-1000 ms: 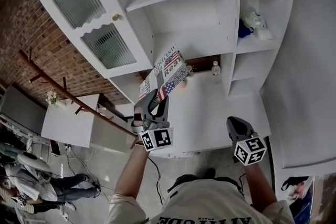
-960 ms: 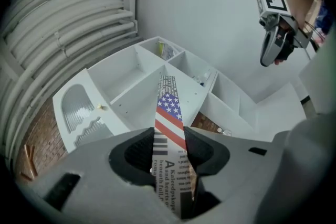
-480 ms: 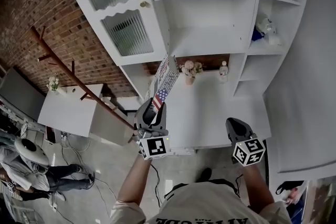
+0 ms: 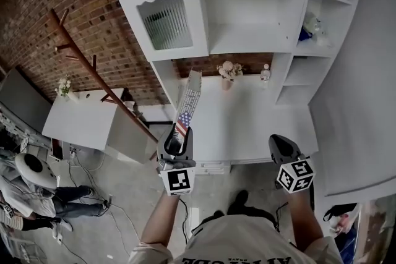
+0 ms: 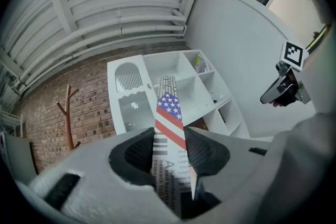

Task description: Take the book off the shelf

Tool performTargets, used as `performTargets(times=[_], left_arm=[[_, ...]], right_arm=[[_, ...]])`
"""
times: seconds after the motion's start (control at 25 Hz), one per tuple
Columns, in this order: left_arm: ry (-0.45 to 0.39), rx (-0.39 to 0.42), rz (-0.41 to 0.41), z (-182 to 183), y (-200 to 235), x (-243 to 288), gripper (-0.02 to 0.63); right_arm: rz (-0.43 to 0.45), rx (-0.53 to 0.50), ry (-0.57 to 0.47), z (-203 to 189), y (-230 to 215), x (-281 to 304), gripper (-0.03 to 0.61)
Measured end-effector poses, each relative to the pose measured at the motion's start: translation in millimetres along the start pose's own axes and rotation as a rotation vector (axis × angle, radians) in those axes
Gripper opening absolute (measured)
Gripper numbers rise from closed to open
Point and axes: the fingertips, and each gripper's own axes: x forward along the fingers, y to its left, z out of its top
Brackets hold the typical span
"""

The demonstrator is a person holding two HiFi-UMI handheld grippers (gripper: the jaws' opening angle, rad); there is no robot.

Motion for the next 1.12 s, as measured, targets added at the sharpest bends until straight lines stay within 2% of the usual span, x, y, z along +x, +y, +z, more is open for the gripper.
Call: performTargets(times=[0.16,0.36,0.56,0.84,1.12], left_arm=[[-0.005,-0.022,-0.010,-5,2,-34,0.181],[-0.033,-0.150,0.006,7,6,-71,0.181],[-0.037,-0.155,-0.008,2,3,-99,0.181],[0.006,-0.241,0.008,-7,-11,-113,0.181],[0.001,-0.304,0.071,7,-23,-125,0.181]], right_arm=[[-0.036,-0.007,-0.012,-4,15,-30,0.034],[-0.083,-0.017,-0.020,-8,25,-69,0.034],[-0.117,-0.030,-0.028,-11,27,-102,0.034],[-0.115,-0.051,-0.060,2,12,-122,0.034],[-0.082,-0.059,-0.060,7,-13,-133,0.034]])
